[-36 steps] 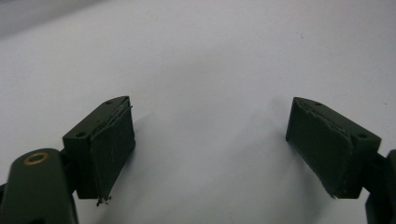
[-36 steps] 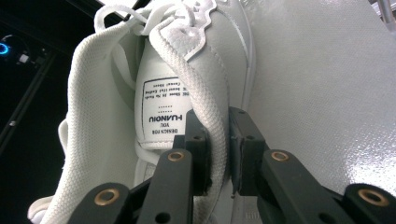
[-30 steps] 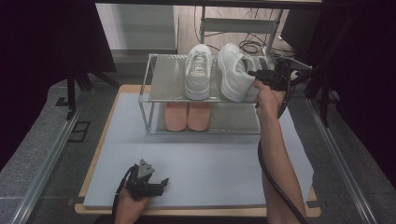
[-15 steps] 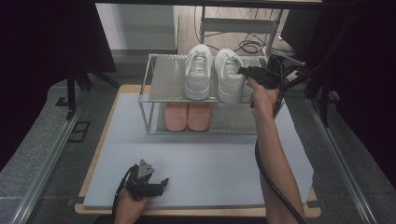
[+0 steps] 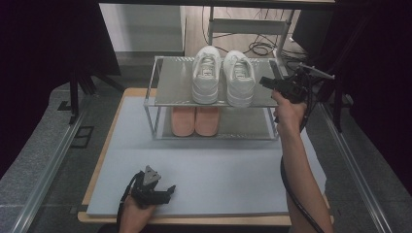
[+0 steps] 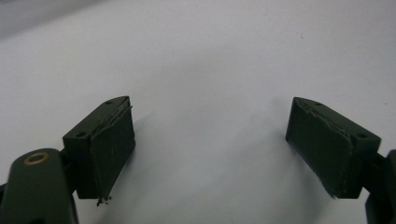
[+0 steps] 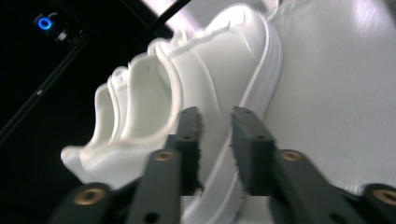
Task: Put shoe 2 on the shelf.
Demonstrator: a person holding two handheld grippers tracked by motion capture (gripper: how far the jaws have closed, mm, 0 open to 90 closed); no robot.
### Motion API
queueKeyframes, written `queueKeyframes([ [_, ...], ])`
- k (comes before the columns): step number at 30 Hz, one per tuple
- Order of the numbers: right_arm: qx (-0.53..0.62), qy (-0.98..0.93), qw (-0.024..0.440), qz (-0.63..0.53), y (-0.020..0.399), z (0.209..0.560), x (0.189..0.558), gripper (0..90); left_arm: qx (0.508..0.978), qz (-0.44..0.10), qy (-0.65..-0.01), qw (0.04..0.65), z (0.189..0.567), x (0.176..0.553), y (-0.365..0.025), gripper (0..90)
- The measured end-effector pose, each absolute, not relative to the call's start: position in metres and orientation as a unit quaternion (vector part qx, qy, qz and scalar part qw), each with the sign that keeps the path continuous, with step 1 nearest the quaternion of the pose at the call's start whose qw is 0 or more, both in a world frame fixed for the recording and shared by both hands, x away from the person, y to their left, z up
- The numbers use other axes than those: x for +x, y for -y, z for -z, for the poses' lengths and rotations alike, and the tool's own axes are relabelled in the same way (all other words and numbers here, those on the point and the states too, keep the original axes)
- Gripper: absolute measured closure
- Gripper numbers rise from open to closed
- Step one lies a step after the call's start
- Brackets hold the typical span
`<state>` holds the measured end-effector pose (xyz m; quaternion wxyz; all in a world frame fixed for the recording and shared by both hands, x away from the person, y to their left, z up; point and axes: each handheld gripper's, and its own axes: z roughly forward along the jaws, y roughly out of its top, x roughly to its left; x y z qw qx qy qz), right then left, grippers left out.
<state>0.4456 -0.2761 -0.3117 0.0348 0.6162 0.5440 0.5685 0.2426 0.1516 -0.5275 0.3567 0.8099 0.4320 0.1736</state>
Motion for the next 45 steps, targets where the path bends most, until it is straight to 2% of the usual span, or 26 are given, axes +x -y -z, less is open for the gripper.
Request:
queueKeyframes([
  [5, 0.603, -0.561, 0.016, -0.567, 0.272, 0.328, 0.440, 84.2, 0.810, -0.173, -0.432, 0.356, 0.527, 0.243, -0.152, 15.4],
  [9, 0.598, -0.562, 0.005, -0.572, 0.266, 0.337, 0.439, 87.7, 0.810, -0.173, -0.433, 0.356, 0.527, 0.242, -0.152, 15.4],
  [21, 0.599, -0.557, 0.019, -0.575, 0.259, 0.335, 0.440, 88.0, 0.810, -0.173, -0.433, 0.356, 0.527, 0.243, -0.152, 15.4],
  [45, 0.590, -0.549, -0.008, -0.592, 0.242, 0.342, 0.445, 88.7, 0.808, -0.173, -0.434, 0.358, 0.528, 0.242, -0.151, 15.4],
])
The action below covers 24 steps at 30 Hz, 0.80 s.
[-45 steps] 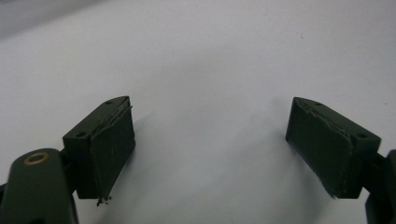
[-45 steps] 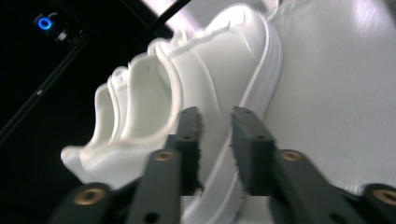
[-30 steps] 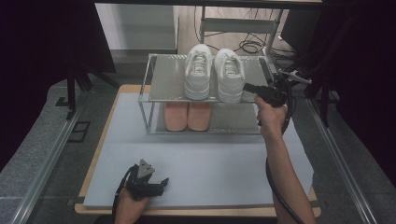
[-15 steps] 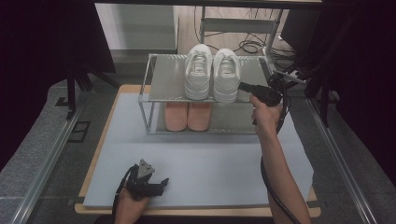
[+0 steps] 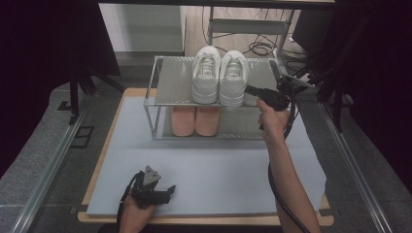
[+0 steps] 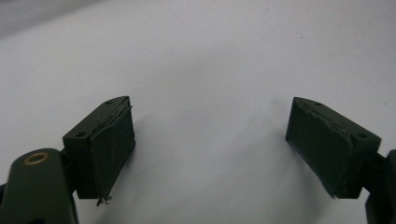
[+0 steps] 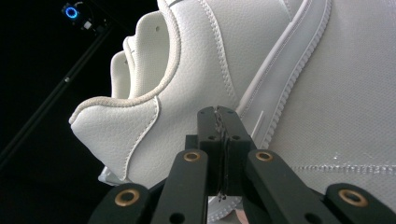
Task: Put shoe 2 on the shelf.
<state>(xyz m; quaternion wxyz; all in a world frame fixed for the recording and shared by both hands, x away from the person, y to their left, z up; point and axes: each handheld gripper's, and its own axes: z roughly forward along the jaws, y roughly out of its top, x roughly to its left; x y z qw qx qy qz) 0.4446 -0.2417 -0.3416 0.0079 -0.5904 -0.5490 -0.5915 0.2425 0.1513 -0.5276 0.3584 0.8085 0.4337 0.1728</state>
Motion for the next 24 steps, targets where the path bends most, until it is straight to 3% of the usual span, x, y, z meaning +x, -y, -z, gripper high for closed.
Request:
queueKeyframes([
  [16, -0.588, 0.546, 0.019, 0.596, 0.238, 0.344, 0.443, 88.4, 0.808, -0.173, -0.434, 0.358, 0.528, 0.242, -0.151, 15.4],
  [19, -0.587, 0.559, 0.013, 0.585, 0.241, 0.344, 0.444, 79.2, 0.808, -0.173, -0.434, 0.358, 0.528, 0.242, -0.151, 15.4],
  [24, -0.578, 0.573, 0.002, 0.581, 0.247, 0.347, 0.442, 75.6, 0.810, -0.173, -0.432, 0.357, 0.527, 0.243, -0.152, 15.4],
])
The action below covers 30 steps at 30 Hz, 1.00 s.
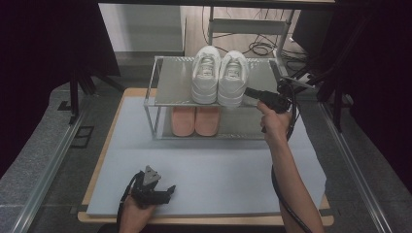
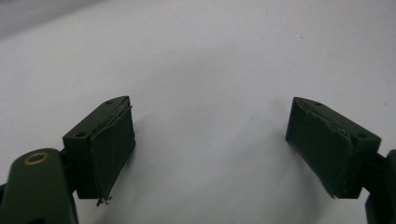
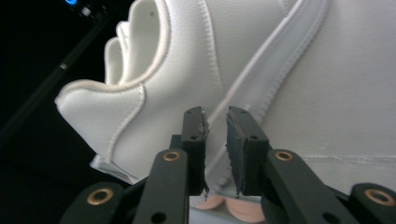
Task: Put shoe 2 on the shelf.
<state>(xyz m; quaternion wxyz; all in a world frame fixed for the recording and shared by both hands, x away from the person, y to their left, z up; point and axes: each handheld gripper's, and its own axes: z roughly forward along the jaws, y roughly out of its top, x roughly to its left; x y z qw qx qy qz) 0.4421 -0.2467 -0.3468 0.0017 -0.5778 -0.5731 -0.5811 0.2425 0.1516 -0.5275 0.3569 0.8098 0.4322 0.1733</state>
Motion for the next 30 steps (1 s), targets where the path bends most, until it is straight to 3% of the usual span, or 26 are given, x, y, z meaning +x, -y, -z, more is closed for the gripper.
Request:
queueKeyframes([
  [30, -0.452, 0.710, -0.155, 0.517, 0.270, 0.357, 0.390, 38.2, 0.810, -0.172, -0.433, 0.356, 0.527, 0.242, -0.152, 15.4],
])
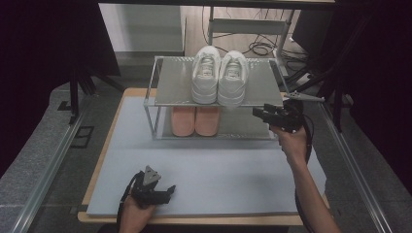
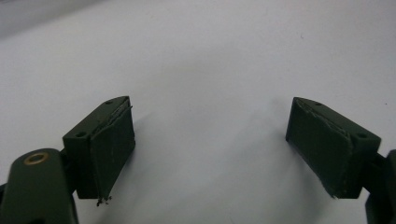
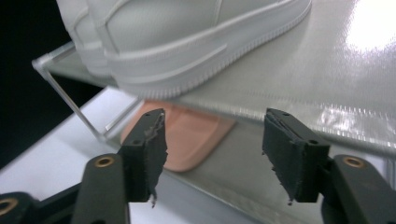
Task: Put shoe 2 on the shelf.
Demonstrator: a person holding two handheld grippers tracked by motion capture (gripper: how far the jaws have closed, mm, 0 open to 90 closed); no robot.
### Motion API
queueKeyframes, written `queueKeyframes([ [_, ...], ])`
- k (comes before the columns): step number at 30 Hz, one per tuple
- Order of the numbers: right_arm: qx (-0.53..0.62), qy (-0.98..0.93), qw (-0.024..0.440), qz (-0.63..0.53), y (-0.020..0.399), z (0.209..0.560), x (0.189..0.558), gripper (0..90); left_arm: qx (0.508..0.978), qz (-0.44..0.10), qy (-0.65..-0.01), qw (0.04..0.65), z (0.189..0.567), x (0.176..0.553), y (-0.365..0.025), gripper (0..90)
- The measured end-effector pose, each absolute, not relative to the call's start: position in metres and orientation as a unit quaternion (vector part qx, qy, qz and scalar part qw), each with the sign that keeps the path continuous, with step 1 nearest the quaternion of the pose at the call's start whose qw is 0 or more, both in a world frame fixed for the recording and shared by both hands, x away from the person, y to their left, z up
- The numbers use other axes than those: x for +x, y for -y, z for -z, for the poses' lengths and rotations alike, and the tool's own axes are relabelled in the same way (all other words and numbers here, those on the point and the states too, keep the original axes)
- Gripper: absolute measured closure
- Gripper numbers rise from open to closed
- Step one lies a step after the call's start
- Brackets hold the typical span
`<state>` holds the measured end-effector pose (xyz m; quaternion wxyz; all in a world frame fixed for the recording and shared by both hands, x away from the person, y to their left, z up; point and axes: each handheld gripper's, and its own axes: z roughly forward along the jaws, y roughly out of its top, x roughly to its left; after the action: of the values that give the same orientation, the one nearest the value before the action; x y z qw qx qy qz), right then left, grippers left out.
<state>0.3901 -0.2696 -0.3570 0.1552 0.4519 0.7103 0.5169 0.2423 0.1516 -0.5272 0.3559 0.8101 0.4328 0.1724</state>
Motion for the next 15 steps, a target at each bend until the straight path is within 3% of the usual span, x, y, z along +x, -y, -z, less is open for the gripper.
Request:
queueKeyframes([
  [15, 0.399, -0.760, 0.189, -0.478, 0.285, 0.370, 0.353, 21.7, 0.810, -0.173, -0.433, 0.356, 0.527, 0.242, -0.152, 15.5],
])
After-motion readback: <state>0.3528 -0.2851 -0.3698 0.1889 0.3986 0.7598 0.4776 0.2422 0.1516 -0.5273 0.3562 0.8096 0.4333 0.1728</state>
